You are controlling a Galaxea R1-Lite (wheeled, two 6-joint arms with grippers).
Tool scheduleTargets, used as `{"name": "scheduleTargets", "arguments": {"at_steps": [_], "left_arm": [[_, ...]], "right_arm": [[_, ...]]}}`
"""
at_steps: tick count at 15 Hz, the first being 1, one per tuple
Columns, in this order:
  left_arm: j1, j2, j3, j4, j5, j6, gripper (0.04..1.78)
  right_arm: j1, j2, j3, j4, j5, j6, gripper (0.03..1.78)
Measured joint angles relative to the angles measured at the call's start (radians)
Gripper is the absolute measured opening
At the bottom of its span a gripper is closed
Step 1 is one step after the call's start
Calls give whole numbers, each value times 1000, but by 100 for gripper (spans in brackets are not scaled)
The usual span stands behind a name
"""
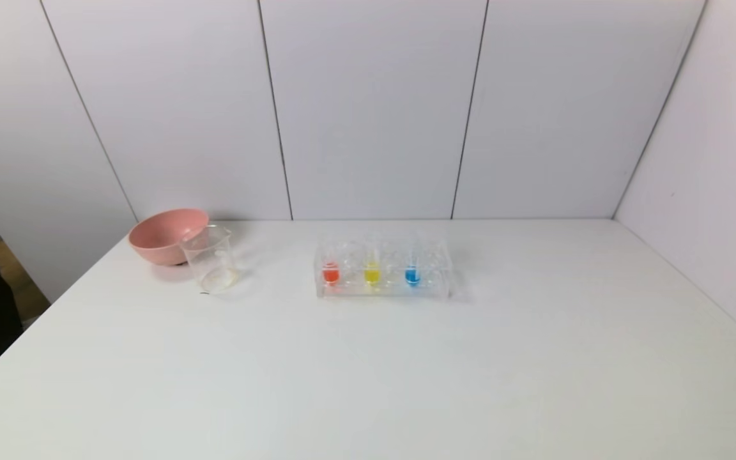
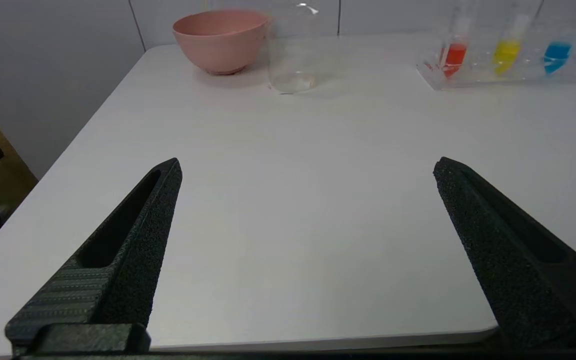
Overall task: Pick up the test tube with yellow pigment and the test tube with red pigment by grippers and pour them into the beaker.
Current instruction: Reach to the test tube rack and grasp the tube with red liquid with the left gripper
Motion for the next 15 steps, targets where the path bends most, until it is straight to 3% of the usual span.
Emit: {"name": "scheduleTargets", "arguments": {"at_steps": [5, 8, 11, 15], "left_arm": [[-1, 26, -219, 127, -67, -28, 176], [-1, 166, -363, 149, -132, -40, 176], [-1, 390, -493, 79, -162, -61, 176], [-11, 702, -584, -145, -173, -73, 176]], "right_arm": [[0, 0, 0, 0, 0, 0, 11], [0, 0, 0, 0, 0, 0, 11], [0, 0, 0, 0, 0, 0, 11], [0, 0, 0, 0, 0, 0, 11]]}}
